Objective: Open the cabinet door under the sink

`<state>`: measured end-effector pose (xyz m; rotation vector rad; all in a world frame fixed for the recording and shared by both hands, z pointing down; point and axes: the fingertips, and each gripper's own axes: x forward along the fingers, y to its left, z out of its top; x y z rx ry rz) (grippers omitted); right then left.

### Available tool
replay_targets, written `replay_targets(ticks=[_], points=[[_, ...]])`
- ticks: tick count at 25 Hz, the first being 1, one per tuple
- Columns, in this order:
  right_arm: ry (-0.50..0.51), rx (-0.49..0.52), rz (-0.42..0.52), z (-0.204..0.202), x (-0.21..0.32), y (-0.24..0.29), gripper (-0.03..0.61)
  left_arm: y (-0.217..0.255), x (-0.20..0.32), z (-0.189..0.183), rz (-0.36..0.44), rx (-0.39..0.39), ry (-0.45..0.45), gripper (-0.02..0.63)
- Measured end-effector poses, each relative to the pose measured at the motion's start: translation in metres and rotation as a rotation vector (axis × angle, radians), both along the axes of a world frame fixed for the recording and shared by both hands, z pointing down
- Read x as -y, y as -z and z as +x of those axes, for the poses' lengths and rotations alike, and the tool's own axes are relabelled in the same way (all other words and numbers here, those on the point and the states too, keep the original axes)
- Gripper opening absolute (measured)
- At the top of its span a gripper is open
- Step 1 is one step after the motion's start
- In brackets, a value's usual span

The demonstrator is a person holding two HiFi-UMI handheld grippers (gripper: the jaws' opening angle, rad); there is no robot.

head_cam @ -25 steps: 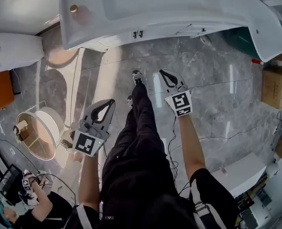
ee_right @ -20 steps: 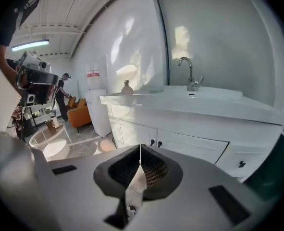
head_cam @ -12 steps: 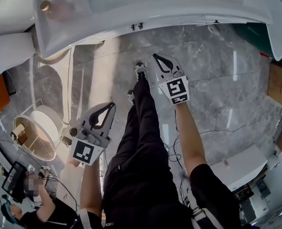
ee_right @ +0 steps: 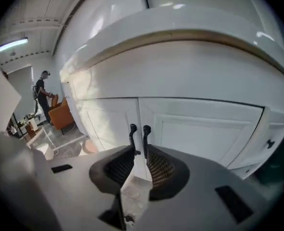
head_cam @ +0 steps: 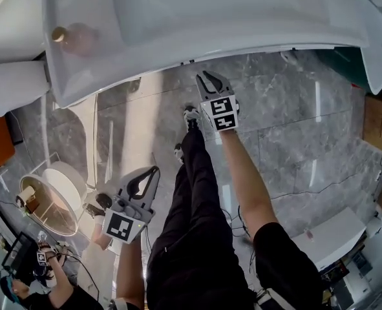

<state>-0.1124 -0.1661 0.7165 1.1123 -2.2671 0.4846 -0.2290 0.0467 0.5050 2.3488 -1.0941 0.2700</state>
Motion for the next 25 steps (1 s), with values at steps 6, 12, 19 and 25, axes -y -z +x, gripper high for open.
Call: replay_targets(ticks=[6, 12, 19, 25], points=[[-0.063, -0.1, -0.017, -0.018, 0.029, -0.046, 0.162, -0.006, 0.003, -0.002, -0.009, -0.013, 0.028, 0.015], [-0.174, -0.097, -0.025, -0.023, 0.051, -0.054, 0.169, -0.015, 0.001, -0.012, -0.038, -0.012, 0.039, 0.015], [-0.254, -0.066, -0.004, -0.023, 0.059, -0.055, 0.137, -0.022, 0.001, -0.018, -0.05, -0.008, 0.043, 0.015], [-0.285, -0.067, 0.004, -0.024, 0.057, -0.055, 0.103, -0.025, -0.002, -0.014, -0.058, -0.006, 0.031, 0.015]])
